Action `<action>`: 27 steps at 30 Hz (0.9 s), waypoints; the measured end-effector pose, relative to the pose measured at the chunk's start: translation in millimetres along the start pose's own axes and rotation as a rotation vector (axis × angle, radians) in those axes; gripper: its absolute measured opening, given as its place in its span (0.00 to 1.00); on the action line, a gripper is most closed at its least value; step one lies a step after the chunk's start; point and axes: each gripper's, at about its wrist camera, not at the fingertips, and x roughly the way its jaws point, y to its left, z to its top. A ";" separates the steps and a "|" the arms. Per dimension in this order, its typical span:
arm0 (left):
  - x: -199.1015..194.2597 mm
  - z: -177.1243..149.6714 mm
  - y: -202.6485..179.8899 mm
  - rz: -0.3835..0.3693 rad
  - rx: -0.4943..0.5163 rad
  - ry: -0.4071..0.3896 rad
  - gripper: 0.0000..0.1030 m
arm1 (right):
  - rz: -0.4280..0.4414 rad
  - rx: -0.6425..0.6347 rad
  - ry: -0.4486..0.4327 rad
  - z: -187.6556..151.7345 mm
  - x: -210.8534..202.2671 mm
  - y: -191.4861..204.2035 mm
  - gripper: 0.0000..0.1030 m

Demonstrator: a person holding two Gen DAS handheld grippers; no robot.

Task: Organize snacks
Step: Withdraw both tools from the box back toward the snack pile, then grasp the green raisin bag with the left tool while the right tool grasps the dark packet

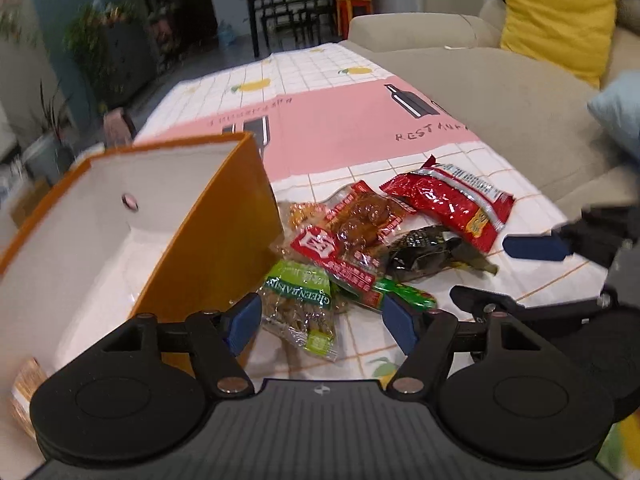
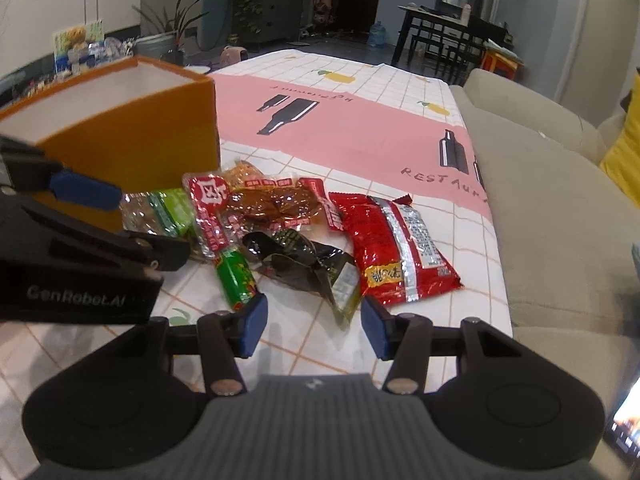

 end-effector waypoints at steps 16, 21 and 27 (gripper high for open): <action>21.6 -9.8 -24.4 0.149 0.205 0.036 0.52 | -0.049 -0.125 0.029 -5.2 26.9 2.8 0.00; 17.4 -13.9 -15.9 0.093 0.120 0.096 0.29 | -0.038 -0.090 0.040 -6.5 19.8 3.7 0.00; 2.8 -22.1 -2.8 0.023 0.012 0.152 0.25 | -0.017 -0.044 0.087 -12.2 3.9 6.3 0.00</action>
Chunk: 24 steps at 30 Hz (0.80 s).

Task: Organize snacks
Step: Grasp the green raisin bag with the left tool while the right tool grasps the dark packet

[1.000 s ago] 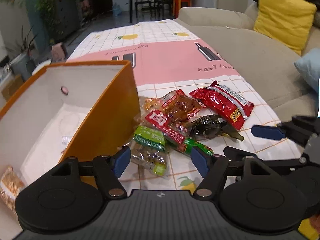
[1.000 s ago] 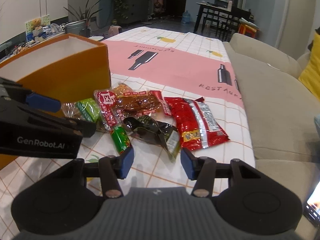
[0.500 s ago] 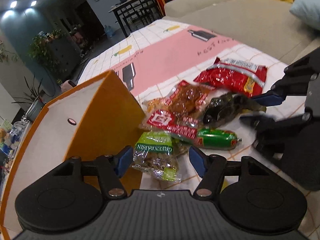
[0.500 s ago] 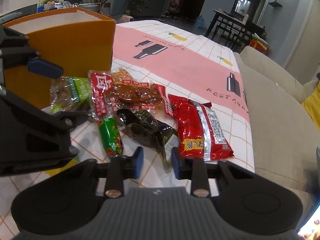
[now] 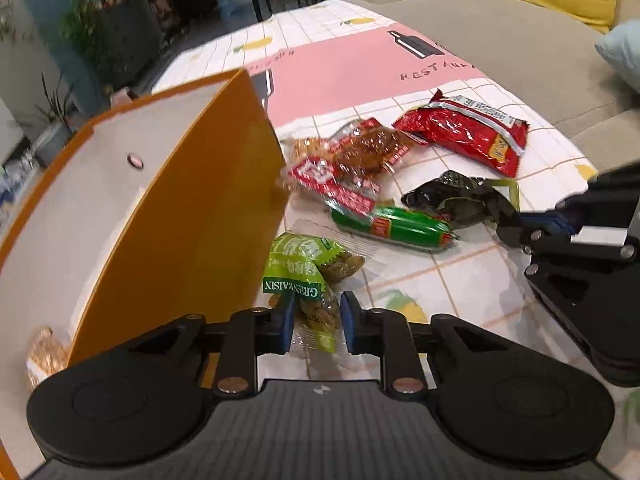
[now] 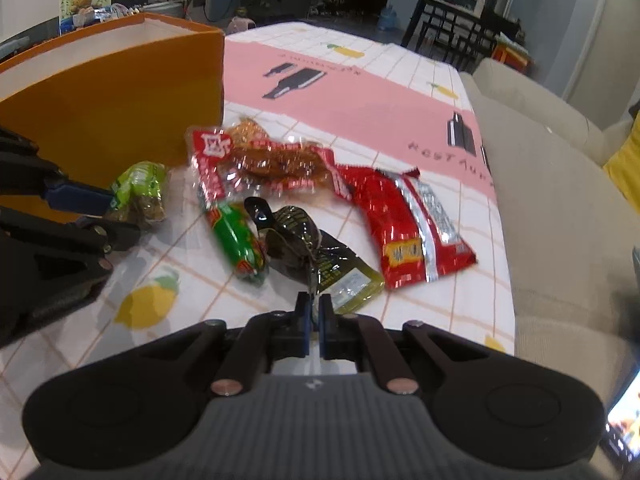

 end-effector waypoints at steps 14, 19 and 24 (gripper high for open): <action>-44.1 -39.0 4.9 -0.167 -0.070 0.118 0.25 | 0.065 0.112 0.170 -33.0 -52.0 25.9 0.00; -48.1 -45.6 6.2 -0.185 -0.070 0.108 0.26 | 0.069 0.091 0.187 -42.3 -64.3 34.0 0.00; -53.7 -45.9 11.8 -0.210 -0.084 0.063 0.41 | 0.079 0.091 0.148 -42.0 -70.5 33.4 0.03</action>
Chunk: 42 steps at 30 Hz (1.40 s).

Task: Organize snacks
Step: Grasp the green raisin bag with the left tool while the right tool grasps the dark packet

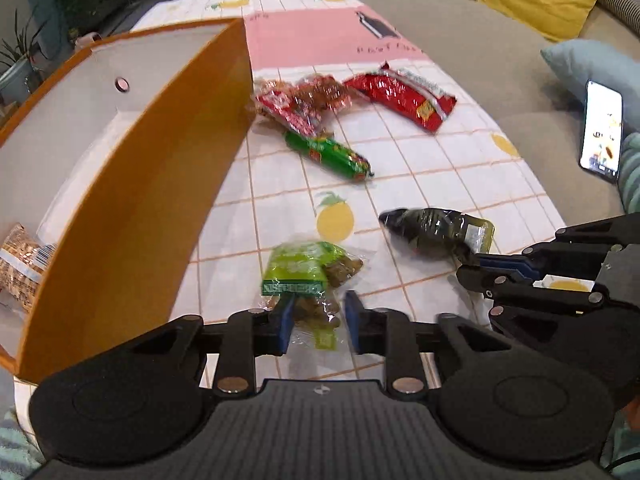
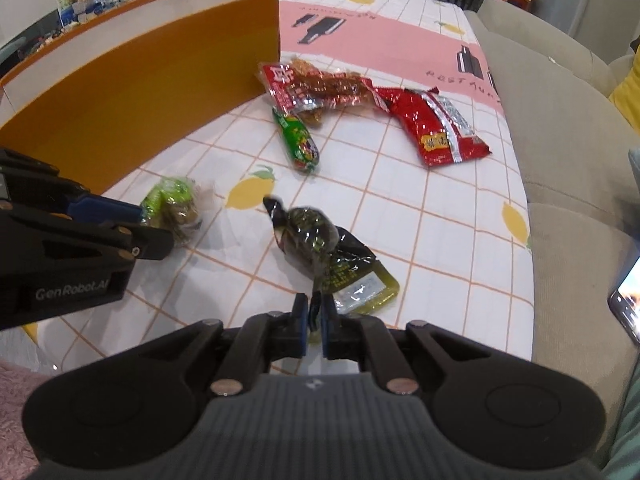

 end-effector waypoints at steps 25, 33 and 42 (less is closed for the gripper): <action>26.6 1.0 6.4 -0.041 0.067 0.000 0.76 | -0.030 -0.347 -0.169 -3.1 16.1 28.5 0.42; 34.9 1.8 10.5 -0.057 0.037 0.031 0.66 | -0.052 -0.347 -0.155 -5.4 23.0 30.0 0.31; 21.9 2.1 8.3 -0.051 0.033 -0.020 0.55 | -0.035 -0.265 -0.132 -0.3 20.4 22.3 0.29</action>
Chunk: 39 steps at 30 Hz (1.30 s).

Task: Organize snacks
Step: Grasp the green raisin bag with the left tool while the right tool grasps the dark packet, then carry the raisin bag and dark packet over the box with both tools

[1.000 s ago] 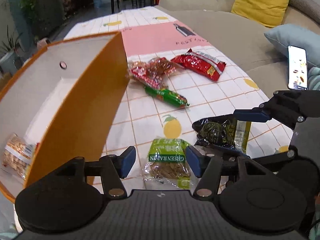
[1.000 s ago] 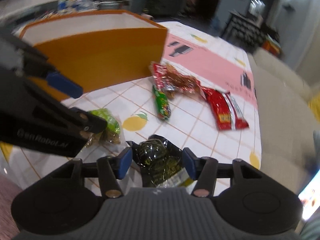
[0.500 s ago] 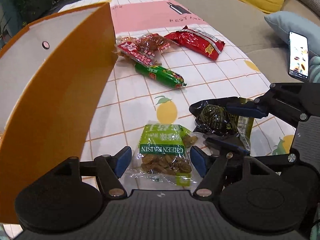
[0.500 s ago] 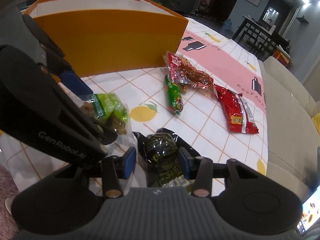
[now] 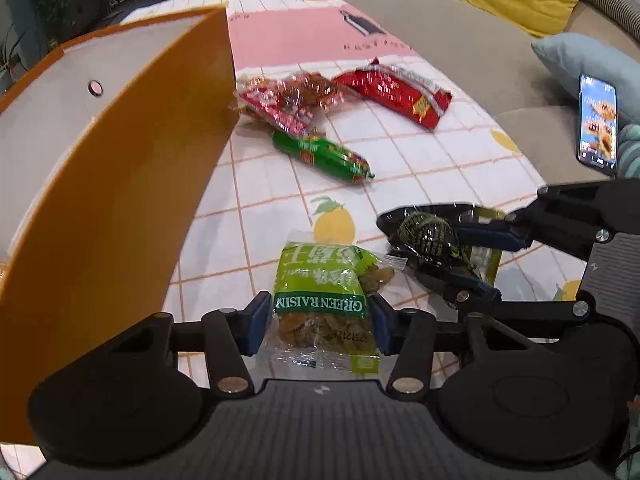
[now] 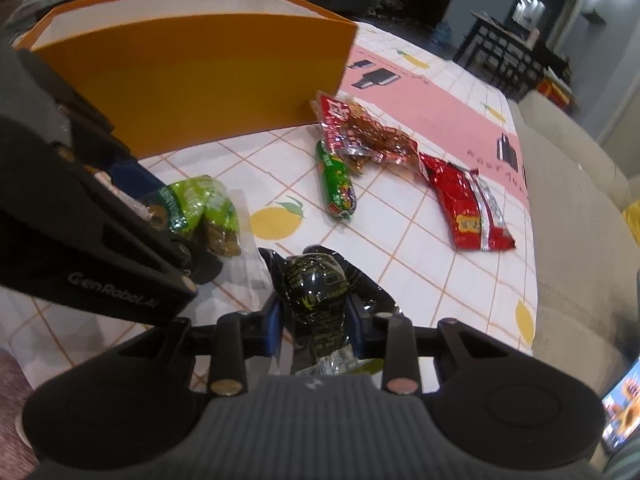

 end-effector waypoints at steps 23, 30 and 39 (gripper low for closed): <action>-125.4 51.6 64.7 0.056 -0.268 -0.172 0.55 | 0.101 0.299 -0.190 78.6 -86.8 -28.1 0.29; -140.8 68.5 113.2 0.120 -0.258 -0.164 0.55 | 0.207 0.245 -0.231 142.7 -94.7 -16.1 0.29; -115.3 82.7 153.1 0.223 -0.185 -0.056 0.55 | 0.241 -0.004 -0.208 214.5 -63.2 25.9 0.29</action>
